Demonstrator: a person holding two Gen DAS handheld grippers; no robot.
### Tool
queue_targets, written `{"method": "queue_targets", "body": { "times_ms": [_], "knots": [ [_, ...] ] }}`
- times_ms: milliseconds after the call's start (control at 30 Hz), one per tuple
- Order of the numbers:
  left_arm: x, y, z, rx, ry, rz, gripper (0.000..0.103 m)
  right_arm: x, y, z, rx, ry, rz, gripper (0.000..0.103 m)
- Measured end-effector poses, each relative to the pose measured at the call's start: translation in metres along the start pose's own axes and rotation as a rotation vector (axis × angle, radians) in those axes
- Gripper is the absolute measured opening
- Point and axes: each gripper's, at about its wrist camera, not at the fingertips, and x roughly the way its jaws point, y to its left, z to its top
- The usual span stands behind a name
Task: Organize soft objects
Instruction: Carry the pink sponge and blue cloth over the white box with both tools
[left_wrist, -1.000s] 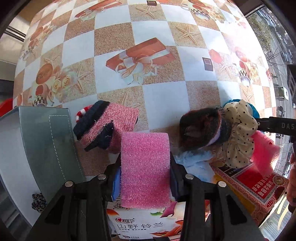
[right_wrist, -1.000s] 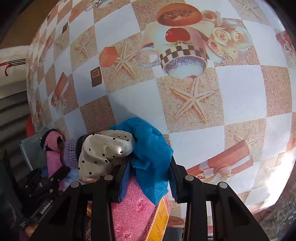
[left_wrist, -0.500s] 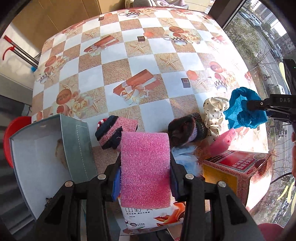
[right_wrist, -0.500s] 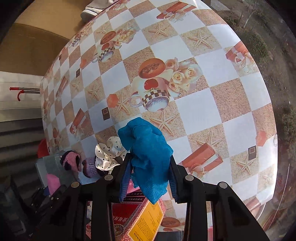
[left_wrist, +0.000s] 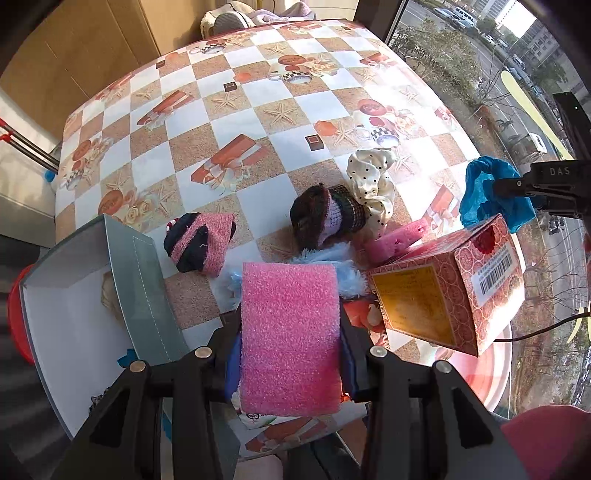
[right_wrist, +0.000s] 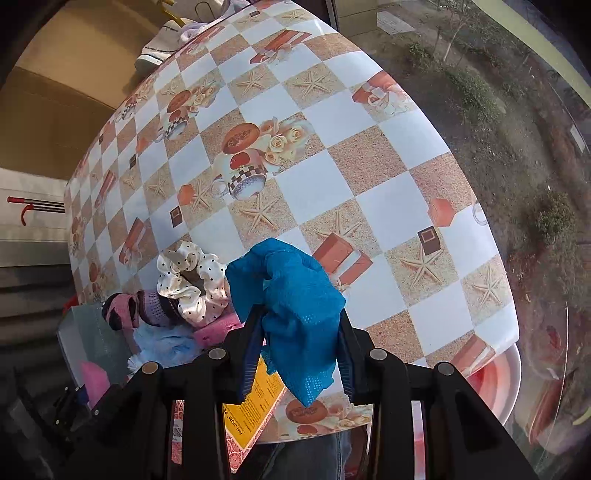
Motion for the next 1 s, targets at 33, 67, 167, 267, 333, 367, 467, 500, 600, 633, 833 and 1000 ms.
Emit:
{"method": "queue_targets", "body": {
  "times_ms": [33, 67, 167, 267, 333, 367, 467, 500, 600, 633, 833, 1000],
  "knots": [
    [-0.001, -0.001, -0.003, 0.008, -0.004, -0.003, 0.046, -0.001, -0.003, -0.007, 0.003, 0.000, -0.011, 0.038],
    [-0.002, -0.001, -0.007, 0.017, -0.006, -0.008, 0.046, -0.001, -0.006, -0.014, 0.008, 0.002, -0.020, 0.038],
    [-0.006, -0.002, -0.019, 0.044, -0.011, -0.024, 0.046, -0.002, -0.013, -0.037, 0.034, 0.007, -0.035, 0.038],
    [-0.012, -0.002, -0.030, 0.076, -0.032, -0.025, 0.046, -0.001, -0.017, -0.062, 0.051, 0.017, -0.046, 0.038],
    [-0.020, 0.002, -0.036, 0.087, -0.056, -0.020, 0.046, 0.001, -0.017, -0.079, 0.047, 0.024, -0.054, 0.038],
    [-0.024, 0.005, -0.038, 0.085, -0.069, -0.017, 0.046, 0.002, -0.016, -0.088, 0.042, 0.029, -0.055, 0.038],
    [-0.035, 0.017, -0.042, 0.064, -0.104, -0.013, 0.046, 0.008, -0.014, -0.114, 0.033, 0.051, -0.046, 0.038],
    [-0.038, 0.021, -0.044, 0.057, -0.113, -0.012, 0.046, 0.010, -0.011, -0.122, 0.024, 0.059, -0.044, 0.038],
    [-0.044, 0.031, -0.052, 0.042, -0.127, -0.019, 0.046, 0.015, 0.002, -0.143, -0.022, 0.082, -0.043, 0.038],
    [-0.044, 0.033, -0.055, 0.039, -0.127, -0.023, 0.046, 0.016, 0.007, -0.149, -0.039, 0.088, -0.042, 0.038],
    [-0.050, 0.029, -0.071, 0.089, -0.140, -0.039, 0.046, 0.018, 0.046, -0.168, -0.170, 0.107, -0.013, 0.038],
    [-0.054, 0.034, -0.084, 0.095, -0.148, -0.025, 0.046, 0.024, 0.073, -0.173, -0.263, 0.099, -0.034, 0.038]
  ]
}}
